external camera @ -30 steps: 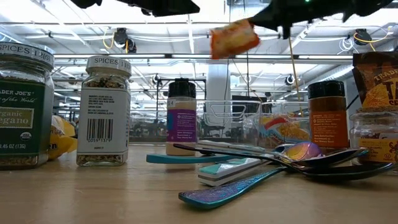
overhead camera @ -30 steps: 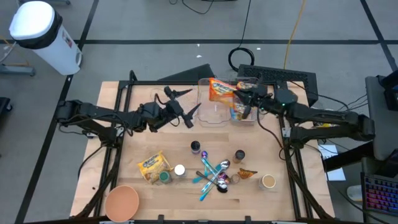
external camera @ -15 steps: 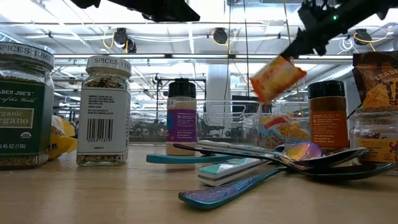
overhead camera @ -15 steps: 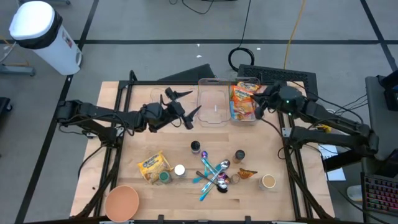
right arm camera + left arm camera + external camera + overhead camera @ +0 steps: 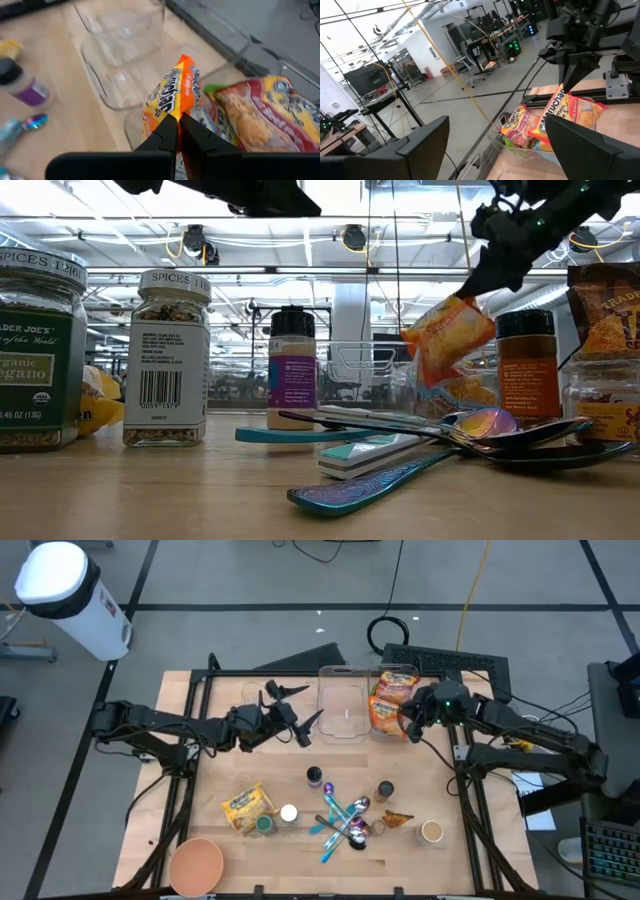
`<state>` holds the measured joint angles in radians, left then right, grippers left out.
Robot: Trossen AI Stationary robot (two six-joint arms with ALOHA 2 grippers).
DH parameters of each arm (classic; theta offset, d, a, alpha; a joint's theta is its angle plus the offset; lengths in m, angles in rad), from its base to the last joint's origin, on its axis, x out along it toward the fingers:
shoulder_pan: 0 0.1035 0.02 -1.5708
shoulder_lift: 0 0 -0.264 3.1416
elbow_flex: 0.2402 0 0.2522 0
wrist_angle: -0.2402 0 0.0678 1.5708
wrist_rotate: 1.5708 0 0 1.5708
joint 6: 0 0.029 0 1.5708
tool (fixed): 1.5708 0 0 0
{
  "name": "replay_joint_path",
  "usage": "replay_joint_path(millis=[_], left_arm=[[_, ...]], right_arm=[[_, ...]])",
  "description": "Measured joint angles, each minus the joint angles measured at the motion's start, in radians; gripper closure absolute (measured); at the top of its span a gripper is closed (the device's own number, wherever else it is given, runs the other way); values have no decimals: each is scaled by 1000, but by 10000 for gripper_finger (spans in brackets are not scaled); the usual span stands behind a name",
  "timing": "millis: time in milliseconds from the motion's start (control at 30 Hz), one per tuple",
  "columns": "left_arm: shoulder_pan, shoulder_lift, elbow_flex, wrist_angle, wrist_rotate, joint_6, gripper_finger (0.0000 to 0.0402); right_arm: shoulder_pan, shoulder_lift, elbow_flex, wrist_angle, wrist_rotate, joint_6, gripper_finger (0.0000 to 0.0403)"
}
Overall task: Pick & Place Food Item
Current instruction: Put the orange noodle pack into the right transparent bin
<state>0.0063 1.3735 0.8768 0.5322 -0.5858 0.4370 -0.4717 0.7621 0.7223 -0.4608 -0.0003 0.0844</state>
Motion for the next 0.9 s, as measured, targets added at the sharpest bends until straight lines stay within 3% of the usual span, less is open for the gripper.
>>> replay_joint_path(millis=[133, 400, 633, 900], left_arm=[[0, 0, 0, -8, 0, -2, 64], [0, 0, 0, -14, 2, -6, 64], [0, 0, 0, -14, 3, -6, 64], [0, 0, 0, -14, 5, -7, 64]], right_arm=[[0, 25, 0, -29, 18, -32, 403], [0, 78, 0, -41, 200, -107, 403], [0, 156, 0, -54, 243, -160, 394], [0, 253, 0, -61, 392, -206, 386]])
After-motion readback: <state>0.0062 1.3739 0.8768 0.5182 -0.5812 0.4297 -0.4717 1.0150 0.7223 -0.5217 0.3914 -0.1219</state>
